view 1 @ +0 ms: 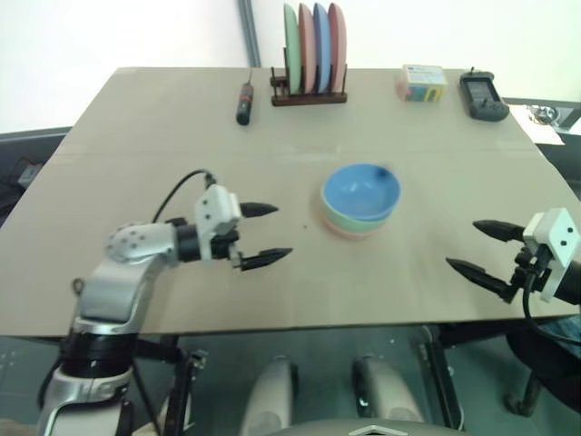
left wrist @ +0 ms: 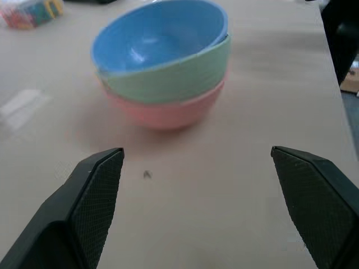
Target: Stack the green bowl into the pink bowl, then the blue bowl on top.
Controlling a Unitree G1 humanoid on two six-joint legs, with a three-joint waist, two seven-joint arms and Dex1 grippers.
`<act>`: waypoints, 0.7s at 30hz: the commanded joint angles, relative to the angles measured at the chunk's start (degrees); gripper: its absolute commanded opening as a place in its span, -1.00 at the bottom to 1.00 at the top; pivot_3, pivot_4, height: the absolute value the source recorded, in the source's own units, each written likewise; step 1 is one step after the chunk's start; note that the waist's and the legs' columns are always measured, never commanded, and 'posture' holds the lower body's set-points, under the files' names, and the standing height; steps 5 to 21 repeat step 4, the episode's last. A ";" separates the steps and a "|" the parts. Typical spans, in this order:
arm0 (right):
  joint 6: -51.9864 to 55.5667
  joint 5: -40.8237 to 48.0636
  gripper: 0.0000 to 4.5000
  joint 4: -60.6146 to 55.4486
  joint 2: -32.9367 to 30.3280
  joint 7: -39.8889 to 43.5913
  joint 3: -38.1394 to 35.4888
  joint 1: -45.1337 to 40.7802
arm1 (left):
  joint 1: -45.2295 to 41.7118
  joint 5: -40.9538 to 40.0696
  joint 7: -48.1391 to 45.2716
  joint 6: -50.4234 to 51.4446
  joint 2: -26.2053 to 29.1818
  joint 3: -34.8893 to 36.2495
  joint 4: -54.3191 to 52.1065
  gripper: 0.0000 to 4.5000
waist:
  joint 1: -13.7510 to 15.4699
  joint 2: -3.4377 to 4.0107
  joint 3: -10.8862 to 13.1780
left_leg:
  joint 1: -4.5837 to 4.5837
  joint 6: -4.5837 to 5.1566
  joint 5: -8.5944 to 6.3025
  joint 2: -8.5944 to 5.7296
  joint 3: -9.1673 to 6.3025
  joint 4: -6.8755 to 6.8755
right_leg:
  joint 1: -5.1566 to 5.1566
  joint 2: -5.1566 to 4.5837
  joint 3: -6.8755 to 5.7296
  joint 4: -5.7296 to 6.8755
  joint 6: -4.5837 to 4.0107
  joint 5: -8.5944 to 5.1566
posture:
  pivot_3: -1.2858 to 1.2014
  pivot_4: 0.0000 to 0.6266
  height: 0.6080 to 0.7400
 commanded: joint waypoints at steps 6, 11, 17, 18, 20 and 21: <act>0.57 2.32 1.00 -1.95 -1.86 4.94 -8.78 3.39 | 8.33 -8.34 1.02 6.47 3.58 8.69 -6.34 0.98 | 0.17 0.02 -0.01 | -0.01 0.00 0.00 0.01 0.04 0.00 | -0.01 -0.02 0.01 -0.06 -0.01 -0.01 | 0.03 -0.52 1.00; 0.57 2.32 1.00 -1.95 -1.86 4.94 -8.78 3.39 | 8.33 -8.34 1.02 6.47 3.58 8.69 -6.34 0.98 | 0.17 0.02 -0.01 | -0.01 0.00 0.00 0.01 0.04 0.00 | -0.01 -0.02 0.01 -0.06 -0.01 -0.01 | 0.03 -0.52 1.00; 0.57 2.32 1.00 -1.95 -1.86 4.94 -8.78 3.39 | 8.33 -8.34 1.02 6.47 3.58 8.69 -6.34 0.98 | 0.17 0.02 -0.01 | -0.01 0.00 0.00 0.01 0.04 0.00 | -0.01 -0.02 0.01 -0.06 -0.01 -0.01 | 0.03 -0.52 1.00; 0.57 2.32 1.00 -1.95 -1.86 4.94 -8.78 3.39 | 8.33 -8.34 1.02 6.47 3.58 8.69 -6.34 0.98 | 0.17 0.02 -0.01 | -0.01 0.00 0.00 0.01 0.04 0.00 | -0.01 -0.02 0.01 -0.06 -0.01 -0.01 | 0.03 -0.52 1.00; 0.57 2.32 1.00 -1.95 -1.86 4.94 -8.78 3.39 | 8.33 -8.34 1.02 6.47 3.58 8.69 -6.34 0.98 | 0.17 0.02 -0.01 | -0.01 0.00 0.00 0.01 0.04 0.00 | -0.01 -0.02 0.01 -0.06 -0.01 -0.01 | 0.03 -0.52 1.00; 0.57 2.32 1.00 -1.95 -1.86 4.94 -8.78 3.39 | 8.33 -8.34 1.02 6.47 3.58 8.69 -6.34 0.98 | 0.17 0.02 -0.01 | -0.01 0.00 0.00 0.01 0.04 0.00 | -0.01 -0.02 0.01 -0.06 -0.01 -0.01 | 0.03 -0.52 1.00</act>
